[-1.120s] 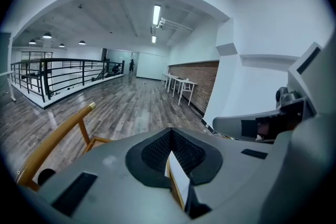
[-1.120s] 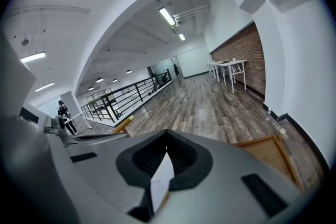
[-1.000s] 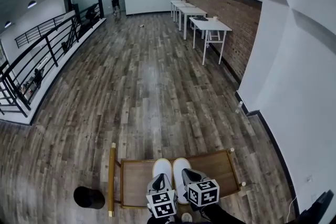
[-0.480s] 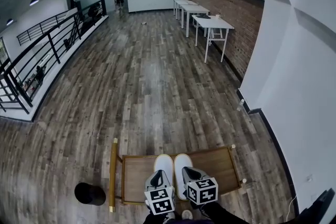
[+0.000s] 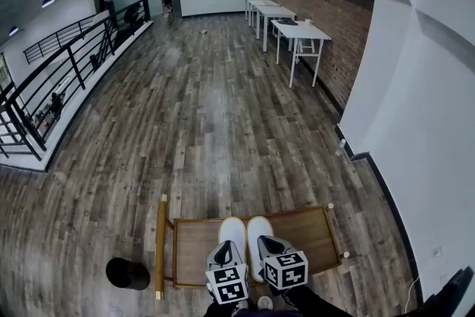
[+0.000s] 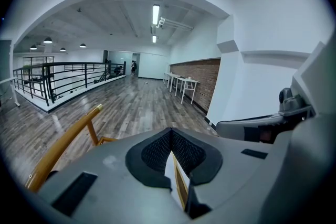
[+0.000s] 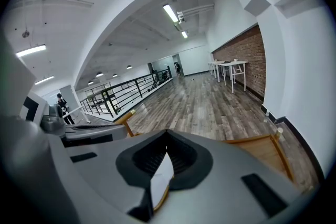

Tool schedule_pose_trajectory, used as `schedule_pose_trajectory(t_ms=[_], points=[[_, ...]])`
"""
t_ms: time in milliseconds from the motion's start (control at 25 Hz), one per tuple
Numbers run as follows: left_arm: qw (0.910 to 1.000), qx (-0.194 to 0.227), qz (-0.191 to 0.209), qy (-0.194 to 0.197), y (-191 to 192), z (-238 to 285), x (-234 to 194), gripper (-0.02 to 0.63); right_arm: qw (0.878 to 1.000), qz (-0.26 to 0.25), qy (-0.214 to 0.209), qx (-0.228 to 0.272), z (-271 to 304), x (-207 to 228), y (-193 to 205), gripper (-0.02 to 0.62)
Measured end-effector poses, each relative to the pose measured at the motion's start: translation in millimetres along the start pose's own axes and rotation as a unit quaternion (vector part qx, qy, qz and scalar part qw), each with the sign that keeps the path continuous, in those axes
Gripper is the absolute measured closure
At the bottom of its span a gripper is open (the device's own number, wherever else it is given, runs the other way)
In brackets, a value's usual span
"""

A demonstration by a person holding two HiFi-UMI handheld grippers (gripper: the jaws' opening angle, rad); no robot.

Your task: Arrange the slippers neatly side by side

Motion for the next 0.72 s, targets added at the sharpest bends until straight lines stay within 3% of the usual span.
schedule_pose_trajectory(t_ms=[720], points=[[0.9997, 0.005, -0.012, 0.021, -0.9, 1.6, 5.9, 0.604, 1.000, -0.001, 0.012, 0.005, -2.2, 3.0, -1.4, 0.597]])
Point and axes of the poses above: the fingertips, and each gripper's own axes: z forward along the fingers, x to its right, y out of its underside, the point moved 10 cm from there along -z, backward along the fingers, and after that the axes turned 7 degrees about -y, right-handed, at the moved point
